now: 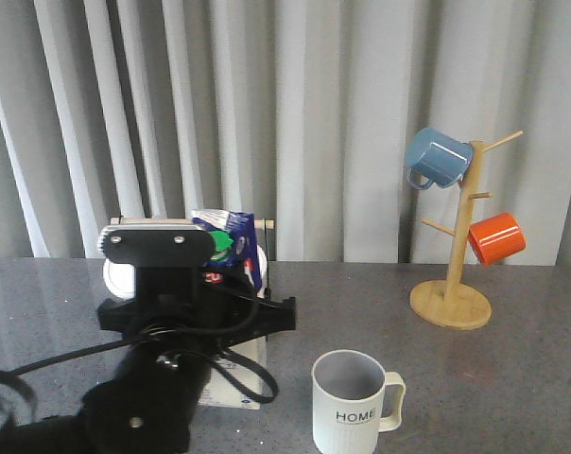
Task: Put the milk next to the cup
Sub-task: 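Carry the milk carton with the left gripper beside the HOME mug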
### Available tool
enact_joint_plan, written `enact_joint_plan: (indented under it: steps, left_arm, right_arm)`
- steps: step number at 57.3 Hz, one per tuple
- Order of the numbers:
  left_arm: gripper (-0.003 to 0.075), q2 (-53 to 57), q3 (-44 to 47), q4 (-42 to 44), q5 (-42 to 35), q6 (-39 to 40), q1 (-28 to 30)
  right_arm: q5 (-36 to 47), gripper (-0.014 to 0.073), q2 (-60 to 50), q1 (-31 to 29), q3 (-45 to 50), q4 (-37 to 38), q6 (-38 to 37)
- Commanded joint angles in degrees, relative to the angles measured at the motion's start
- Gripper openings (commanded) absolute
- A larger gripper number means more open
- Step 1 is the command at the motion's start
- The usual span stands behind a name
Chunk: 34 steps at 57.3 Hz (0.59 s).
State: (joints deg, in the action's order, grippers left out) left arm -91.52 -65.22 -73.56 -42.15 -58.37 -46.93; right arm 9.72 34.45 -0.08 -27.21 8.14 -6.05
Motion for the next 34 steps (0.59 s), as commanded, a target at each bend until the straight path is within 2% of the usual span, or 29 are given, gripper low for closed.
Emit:
enact_joint_plan:
  steps: [1,11,20,34]
  left_arm:
    - [-0.0006,-1.78,-4.7,0.95,-3.02,-0.4,-0.8]
    - [-0.0006,-6.69,-6.52,0.66,-3.45,0.28,-1.09]
    - [-0.0006,-9.05,-6.52,0.45,-3.73,5.64,-1.54]
    - [-0.0006,-9.87,-6.52,0.71,-8.16,13.18,-1.83]
  right_arm:
    - [4.41,-0.0008,0.01,-0.2,-1.4,-0.18,0.13]
    - [4.41,-0.0008,0.01,-0.2,-1.4,-0.18,0.13]
    - [4.41,-0.0008,0.01,-0.2,-1.4,-0.18,0.13]
    - [4.41,-0.0008,0.01,-0.2,-1.4,-0.18,0.13]
